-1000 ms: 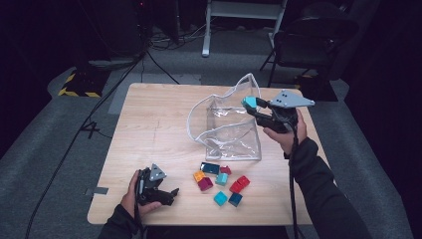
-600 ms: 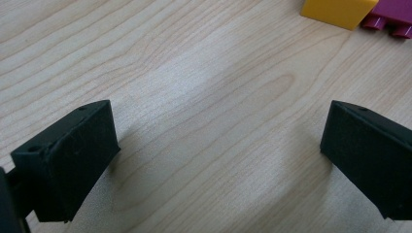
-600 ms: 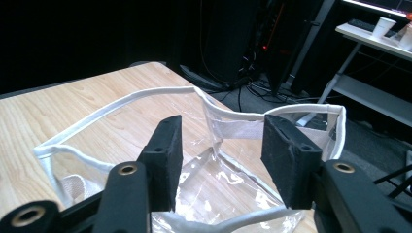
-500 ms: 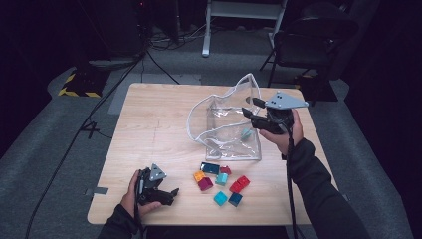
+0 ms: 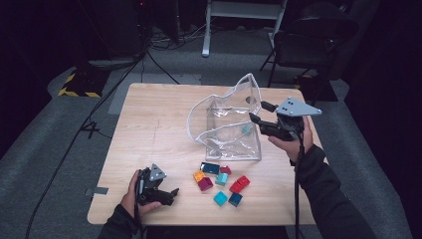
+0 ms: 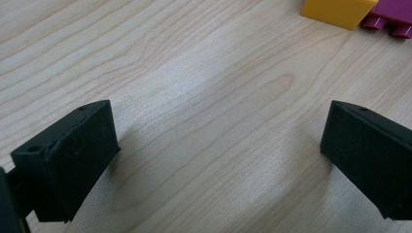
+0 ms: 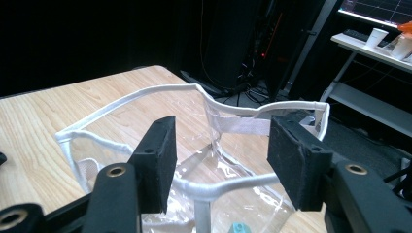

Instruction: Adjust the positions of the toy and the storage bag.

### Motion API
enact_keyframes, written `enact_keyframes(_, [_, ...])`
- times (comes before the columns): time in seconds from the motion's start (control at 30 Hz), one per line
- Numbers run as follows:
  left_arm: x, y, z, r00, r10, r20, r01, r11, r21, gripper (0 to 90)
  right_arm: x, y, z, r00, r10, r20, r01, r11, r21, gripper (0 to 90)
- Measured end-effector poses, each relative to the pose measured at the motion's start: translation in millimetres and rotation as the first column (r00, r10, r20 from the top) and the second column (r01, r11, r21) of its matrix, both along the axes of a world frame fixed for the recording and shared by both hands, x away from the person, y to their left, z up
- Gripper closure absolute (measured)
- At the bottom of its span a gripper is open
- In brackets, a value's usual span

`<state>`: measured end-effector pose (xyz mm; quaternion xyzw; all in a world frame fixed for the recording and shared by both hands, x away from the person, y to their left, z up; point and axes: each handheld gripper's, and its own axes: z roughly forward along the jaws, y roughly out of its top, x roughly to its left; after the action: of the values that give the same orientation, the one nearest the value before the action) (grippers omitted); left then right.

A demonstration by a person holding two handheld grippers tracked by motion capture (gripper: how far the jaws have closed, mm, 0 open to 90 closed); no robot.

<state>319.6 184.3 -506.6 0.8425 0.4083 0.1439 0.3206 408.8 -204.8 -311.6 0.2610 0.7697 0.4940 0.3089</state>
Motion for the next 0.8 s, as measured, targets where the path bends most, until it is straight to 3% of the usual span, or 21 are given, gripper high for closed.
enact_keyframes(0.3, [0.1, 0.0, -0.1, 1.0, 0.0, 0.002, 0.0, 1.0, 0.001, 0.3, -24.6, -10.9, -4.4, 0.9993, 0.013, 0.035, -0.013, 1.0, -0.018, 42.6])
enact_keyframes(0.57, [0.2, 0.0, -0.2, 1.0, 0.0, 0.003, 0.0, 1.0, 0.0, 0.3, -41.1, -19.9, -19.6, 0.9987, 0.05, 0.011, -0.05, 0.999, -0.021, 41.4])
enact_keyframes(0.8, [0.2, 0.1, 0.0, 1.0, -0.002, 0.001, 0.002, 1.0, 0.001, 0.3, -51.1, -27.3, -44.0, 0.9965, 0.077, -0.034, -0.078, 0.996, -0.04, 39.5])
